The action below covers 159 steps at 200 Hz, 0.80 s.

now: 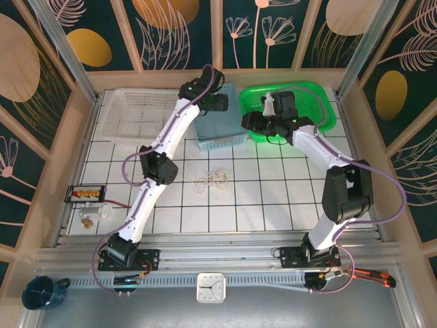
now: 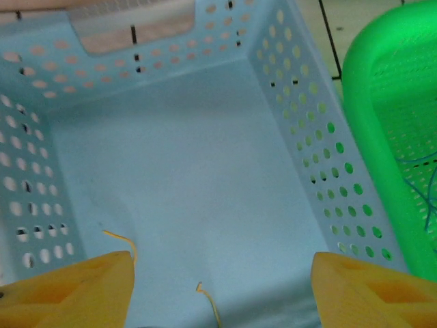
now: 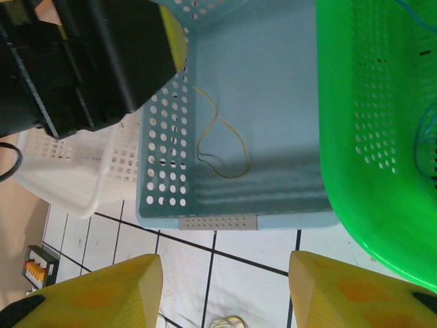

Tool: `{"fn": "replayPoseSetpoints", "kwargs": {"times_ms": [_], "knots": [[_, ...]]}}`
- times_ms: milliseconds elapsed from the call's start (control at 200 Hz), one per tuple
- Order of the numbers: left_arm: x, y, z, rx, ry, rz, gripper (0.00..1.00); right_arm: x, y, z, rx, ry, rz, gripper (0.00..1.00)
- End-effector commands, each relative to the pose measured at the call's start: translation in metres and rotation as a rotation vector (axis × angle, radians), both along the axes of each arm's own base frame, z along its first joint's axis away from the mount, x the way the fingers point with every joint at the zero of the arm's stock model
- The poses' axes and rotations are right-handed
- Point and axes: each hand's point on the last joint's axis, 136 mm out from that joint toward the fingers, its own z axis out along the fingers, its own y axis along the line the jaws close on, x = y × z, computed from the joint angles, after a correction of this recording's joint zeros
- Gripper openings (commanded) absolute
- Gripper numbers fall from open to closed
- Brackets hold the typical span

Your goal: Untangle the cables

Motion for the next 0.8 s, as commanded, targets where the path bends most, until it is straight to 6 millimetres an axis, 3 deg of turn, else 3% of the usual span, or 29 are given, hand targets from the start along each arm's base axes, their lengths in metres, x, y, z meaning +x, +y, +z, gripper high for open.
{"fn": "replayPoseSetpoints", "kwargs": {"times_ms": [0,385,791], "knots": [[0.001,-0.009,-0.014,-0.028,0.018,0.029,0.66,-0.001,-0.005,0.008,0.017,-0.017,-0.009,0.52],[0.002,-0.005,-0.06,-0.004,0.082,0.093,0.53,-0.005,-0.01,0.007,0.022,-0.011,-0.005,0.52],[0.003,0.001,-0.097,0.051,0.114,0.116,0.51,-0.007,-0.01,0.007,0.016,-0.014,0.005,0.52]]}}
